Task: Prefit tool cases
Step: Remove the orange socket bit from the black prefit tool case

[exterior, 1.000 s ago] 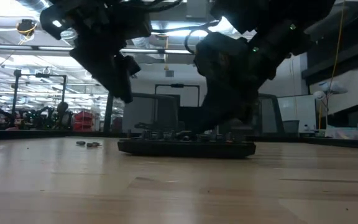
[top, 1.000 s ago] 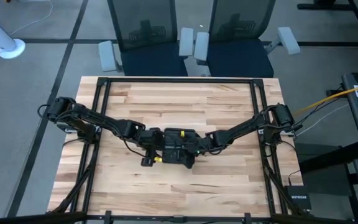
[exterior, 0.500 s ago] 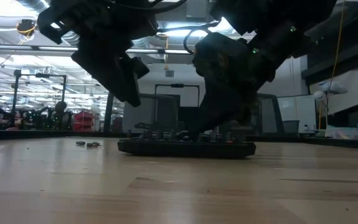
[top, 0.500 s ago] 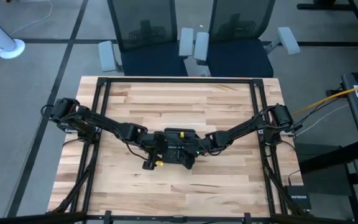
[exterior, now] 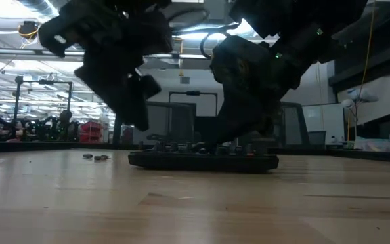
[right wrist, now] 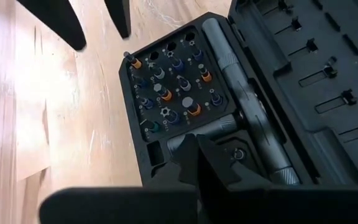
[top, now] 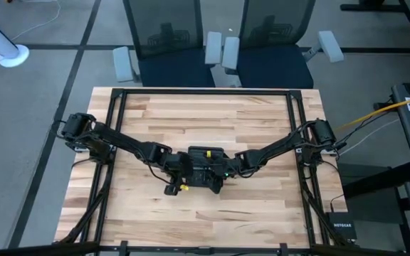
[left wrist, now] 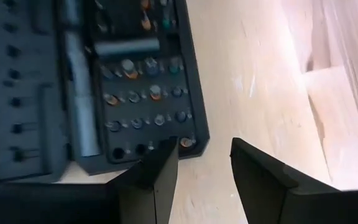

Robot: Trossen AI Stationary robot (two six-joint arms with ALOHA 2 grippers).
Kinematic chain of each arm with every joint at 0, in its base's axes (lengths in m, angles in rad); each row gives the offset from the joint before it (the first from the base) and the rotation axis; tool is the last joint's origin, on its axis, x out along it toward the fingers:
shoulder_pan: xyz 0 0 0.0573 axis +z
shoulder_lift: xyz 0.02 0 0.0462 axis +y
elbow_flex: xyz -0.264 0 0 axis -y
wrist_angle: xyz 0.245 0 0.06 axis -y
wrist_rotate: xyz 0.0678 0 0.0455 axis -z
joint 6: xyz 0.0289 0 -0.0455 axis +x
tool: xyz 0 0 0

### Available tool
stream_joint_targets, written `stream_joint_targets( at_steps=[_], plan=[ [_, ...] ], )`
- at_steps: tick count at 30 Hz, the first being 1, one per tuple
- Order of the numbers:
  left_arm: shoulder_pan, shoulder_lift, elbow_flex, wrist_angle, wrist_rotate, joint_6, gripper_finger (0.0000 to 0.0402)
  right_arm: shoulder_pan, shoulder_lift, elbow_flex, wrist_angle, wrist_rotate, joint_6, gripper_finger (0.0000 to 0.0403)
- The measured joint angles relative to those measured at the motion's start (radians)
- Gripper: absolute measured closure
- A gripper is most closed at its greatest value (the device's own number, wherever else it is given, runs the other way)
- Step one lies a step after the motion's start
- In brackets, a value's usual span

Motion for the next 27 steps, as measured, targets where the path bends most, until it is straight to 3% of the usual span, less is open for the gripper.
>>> stream_joint_targets(
  at_steps=[13, 16, 20, 27],
  plan=[
    [-0.003, 0.083, 0.001, 0.056, -0.006, -0.053, 0.0271, -0.002, 0.002, -0.002, 0.015, -0.006, 0.000, 0.0403],
    [-0.003, 0.084, 0.002, 0.057, -0.032, -0.057, 0.0301, -0.002, 0.002, -0.002, 0.016, -0.006, 0.000, 0.0403],
    [0.001, 0.083, 0.002, 0.056, -0.036, -0.092, 0.0381, -0.005, 0.002, -0.002, 0.016, -0.007, 0.000, 0.0403],
    [0.000, 0.051, 0.001, 0.041, -0.048, -0.156, 0.0398, -0.014, 0.002, -0.001, 0.019, -0.027, 0.000, 0.0403]
  ],
)
